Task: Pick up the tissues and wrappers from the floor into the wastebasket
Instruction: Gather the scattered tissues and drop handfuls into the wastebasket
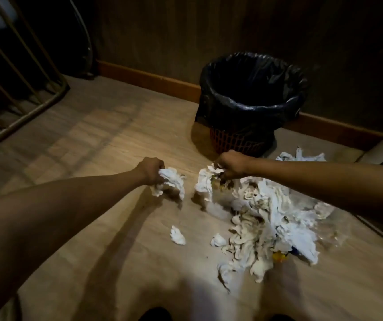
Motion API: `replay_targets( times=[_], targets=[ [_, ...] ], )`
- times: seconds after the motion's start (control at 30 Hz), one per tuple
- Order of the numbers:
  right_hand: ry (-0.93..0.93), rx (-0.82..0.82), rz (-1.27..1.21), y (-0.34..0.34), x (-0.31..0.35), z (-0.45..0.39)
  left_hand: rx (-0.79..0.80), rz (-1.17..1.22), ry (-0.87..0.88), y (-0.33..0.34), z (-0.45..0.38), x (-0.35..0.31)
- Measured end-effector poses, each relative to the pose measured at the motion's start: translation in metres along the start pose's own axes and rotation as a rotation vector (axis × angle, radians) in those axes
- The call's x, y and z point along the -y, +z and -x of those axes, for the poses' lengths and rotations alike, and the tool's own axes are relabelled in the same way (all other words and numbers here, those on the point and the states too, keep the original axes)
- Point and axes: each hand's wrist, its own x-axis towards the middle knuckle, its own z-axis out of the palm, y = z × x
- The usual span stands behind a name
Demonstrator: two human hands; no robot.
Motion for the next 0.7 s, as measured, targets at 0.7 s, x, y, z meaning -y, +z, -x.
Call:
replay_targets(
  times=[0.7],
  targets=[
    [0.452, -0.904, -0.674, -0.183, -0.053, 0.039, -0.639, 0.585, 0.048, -0.142, 0.013, -0.112]
  ],
)
